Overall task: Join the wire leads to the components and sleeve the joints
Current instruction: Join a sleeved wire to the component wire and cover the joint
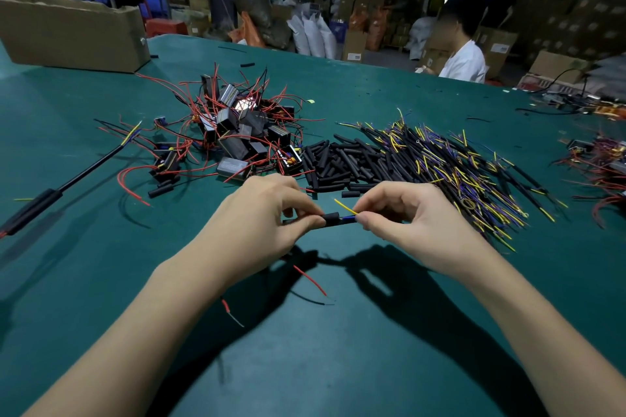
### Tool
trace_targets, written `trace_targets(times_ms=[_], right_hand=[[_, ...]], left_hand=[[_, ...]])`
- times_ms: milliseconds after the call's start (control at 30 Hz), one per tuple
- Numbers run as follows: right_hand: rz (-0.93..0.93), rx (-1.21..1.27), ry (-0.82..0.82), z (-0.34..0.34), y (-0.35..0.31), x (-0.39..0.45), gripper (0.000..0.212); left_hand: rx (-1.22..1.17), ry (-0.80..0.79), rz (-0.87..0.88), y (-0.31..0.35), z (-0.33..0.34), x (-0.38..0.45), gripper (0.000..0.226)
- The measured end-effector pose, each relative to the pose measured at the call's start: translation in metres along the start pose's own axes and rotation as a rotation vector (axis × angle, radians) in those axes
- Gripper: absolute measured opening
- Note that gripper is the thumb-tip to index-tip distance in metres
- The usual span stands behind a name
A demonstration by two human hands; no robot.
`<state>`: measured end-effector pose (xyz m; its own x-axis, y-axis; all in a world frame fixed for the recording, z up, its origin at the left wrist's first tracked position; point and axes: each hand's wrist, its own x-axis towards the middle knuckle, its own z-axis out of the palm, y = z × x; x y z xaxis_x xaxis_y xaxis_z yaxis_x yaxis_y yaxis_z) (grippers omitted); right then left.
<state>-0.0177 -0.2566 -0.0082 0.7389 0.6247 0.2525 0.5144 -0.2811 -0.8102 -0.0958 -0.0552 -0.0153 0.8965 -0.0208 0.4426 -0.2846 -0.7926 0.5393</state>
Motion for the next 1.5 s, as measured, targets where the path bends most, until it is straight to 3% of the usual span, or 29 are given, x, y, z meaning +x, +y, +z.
trace_targets(times_ms=[267,600,800,1100,1233,1400,1500], right_hand=[[-0.027,-0.117,0.027,0.006,0.003,0.001,0.015],[0.048,0.148,0.0,0.006,0.003,0.003,0.016],[0.043,-0.147,0.015,-0.01,0.005,0.002,0.009],[-0.08,-0.159,0.071,-0.005,0.005,0.002,0.015],[-0.145,-0.307,0.128,0.002,0.006,0.002,0.011],[-0.292,-0.484,0.282,-0.002,0.005,0.004,0.006],[-0.361,-0.484,0.358,-0.002,-0.001,0.007,0.005]], left_hand=[[-0.015,-0.028,0.053,-0.001,0.004,0.001,0.008],[-0.05,0.03,0.082,0.0,0.011,0.001,0.009],[-0.075,0.052,0.038,0.002,0.014,0.0,0.009],[-0.185,0.138,0.002,0.01,0.018,0.001,0.009],[-0.123,0.063,-0.06,0.009,0.018,0.001,0.012],[0.188,-0.115,-0.232,0.0,0.0,-0.001,0.058],[0.264,-0.223,-0.325,-0.003,-0.006,-0.001,0.058]])
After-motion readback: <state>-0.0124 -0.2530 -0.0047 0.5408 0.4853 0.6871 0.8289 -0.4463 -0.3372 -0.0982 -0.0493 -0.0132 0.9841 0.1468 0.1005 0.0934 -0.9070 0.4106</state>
